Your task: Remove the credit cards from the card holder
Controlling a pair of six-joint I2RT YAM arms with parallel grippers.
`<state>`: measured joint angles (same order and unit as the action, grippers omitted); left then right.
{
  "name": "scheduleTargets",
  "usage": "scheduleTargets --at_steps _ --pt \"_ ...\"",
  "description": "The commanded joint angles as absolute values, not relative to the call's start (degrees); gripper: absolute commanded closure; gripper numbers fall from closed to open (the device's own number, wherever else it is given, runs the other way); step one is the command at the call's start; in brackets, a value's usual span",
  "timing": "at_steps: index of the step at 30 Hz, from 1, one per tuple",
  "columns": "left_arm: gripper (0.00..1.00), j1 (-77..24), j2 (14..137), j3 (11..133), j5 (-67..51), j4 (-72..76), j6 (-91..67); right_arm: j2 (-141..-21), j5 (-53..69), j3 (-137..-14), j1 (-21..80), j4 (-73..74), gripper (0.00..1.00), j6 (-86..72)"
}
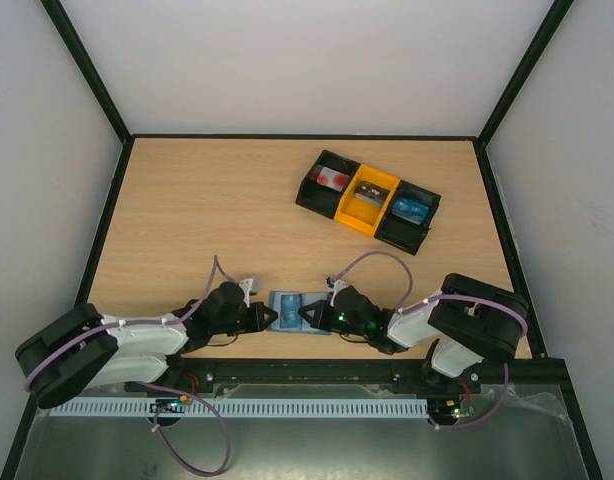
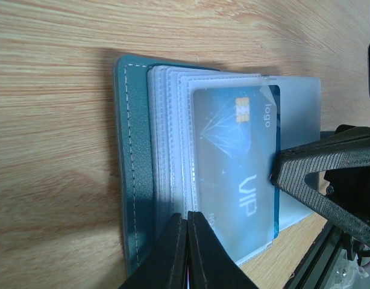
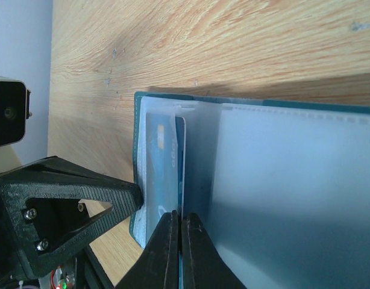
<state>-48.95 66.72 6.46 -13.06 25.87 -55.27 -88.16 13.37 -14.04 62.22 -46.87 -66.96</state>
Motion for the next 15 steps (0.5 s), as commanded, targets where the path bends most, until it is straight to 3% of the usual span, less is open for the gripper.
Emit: scheduleTargets --at_steps 1,15 --pt "0.97 -49.0 67.1 4.8 -9.6 21.3 -53.9 -87.8 12.5 -12.8 62.1 -49.2 0.98 -67.1" --pt "0.97 -49.0 67.0 4.9 -9.0 21.0 -54.3 -86.7 12.8 -11.8 61.9 -50.0 0.95 -67.4"
